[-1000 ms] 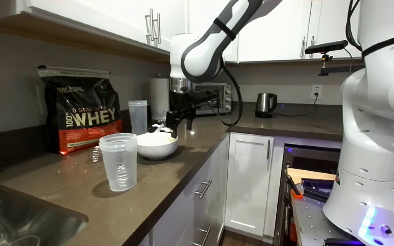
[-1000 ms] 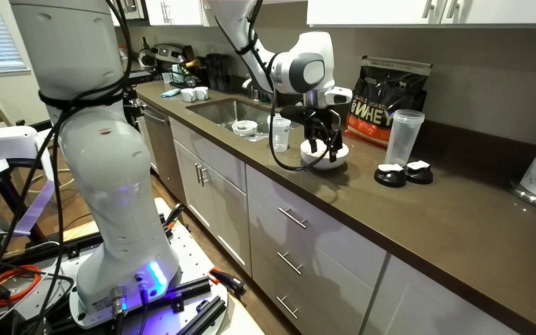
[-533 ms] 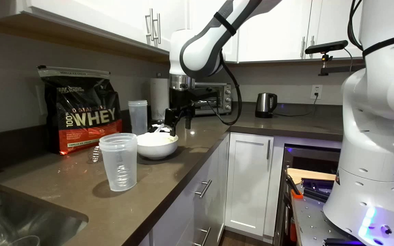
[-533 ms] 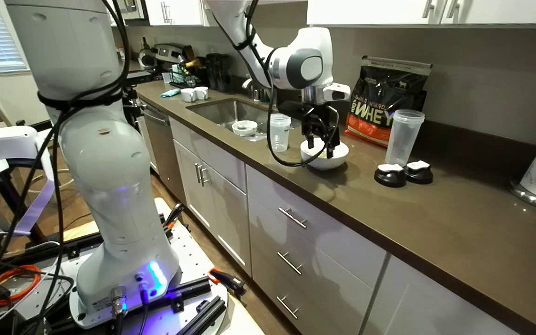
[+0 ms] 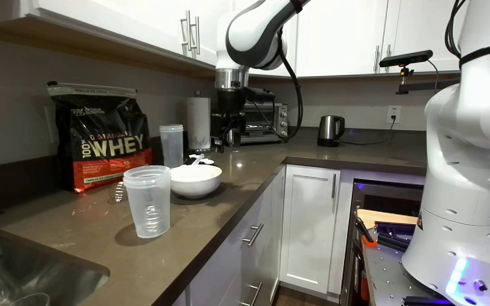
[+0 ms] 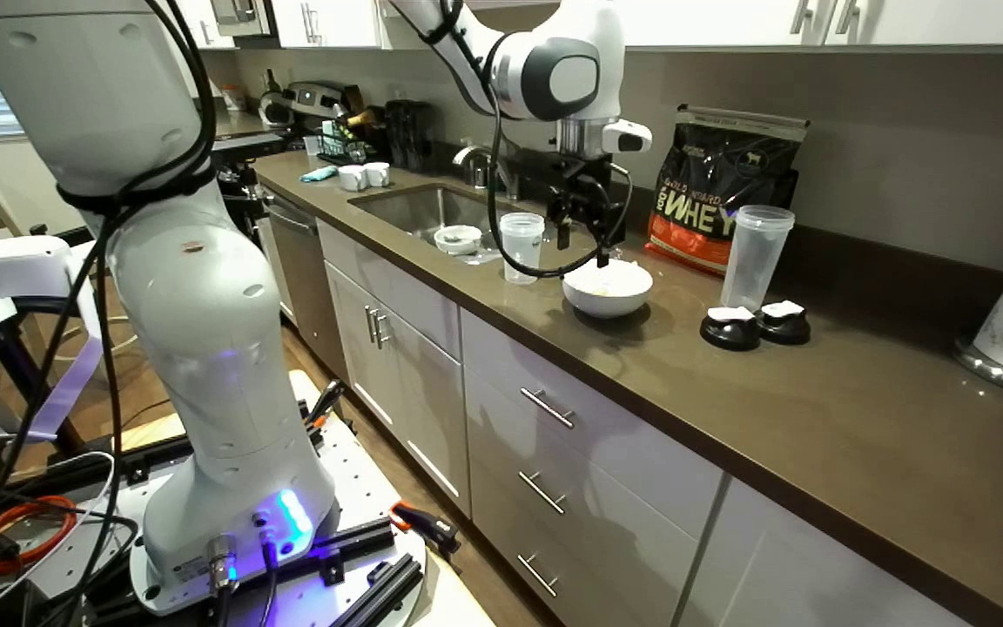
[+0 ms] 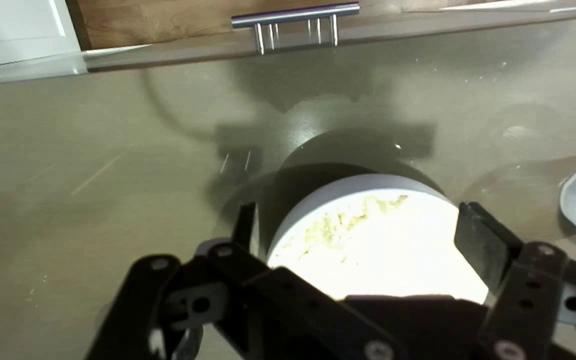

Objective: Slide the bowl forward

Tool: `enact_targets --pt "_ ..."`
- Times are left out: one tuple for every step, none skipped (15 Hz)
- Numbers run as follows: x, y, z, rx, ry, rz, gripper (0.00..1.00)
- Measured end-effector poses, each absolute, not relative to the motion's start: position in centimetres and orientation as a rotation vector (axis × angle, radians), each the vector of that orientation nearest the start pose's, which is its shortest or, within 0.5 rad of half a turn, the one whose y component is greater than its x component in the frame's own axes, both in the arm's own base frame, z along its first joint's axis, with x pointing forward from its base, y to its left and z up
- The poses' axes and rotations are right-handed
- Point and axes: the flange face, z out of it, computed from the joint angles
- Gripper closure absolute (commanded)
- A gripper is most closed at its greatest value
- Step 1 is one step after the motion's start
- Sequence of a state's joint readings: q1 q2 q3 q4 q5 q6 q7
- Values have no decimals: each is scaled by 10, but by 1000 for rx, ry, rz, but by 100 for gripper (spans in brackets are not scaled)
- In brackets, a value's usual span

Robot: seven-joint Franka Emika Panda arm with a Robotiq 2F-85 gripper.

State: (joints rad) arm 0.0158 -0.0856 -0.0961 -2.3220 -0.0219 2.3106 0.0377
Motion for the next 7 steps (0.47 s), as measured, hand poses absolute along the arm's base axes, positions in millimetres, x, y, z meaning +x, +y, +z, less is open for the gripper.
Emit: enact_targets --pt "499 -40 390 -3143 140 -109 0" --pt "496 -39 397 -3141 117 -102 0" --pt "493 -38 404 -3141 98 -95 0" --pt "490 -37 409 -3141 79 -90 0" --pt "488 -36 414 -3141 64 -86 0" --pt "485 -35 419 -3141 47 -82 0" --pt "483 -34 423 -3140 34 -81 0"
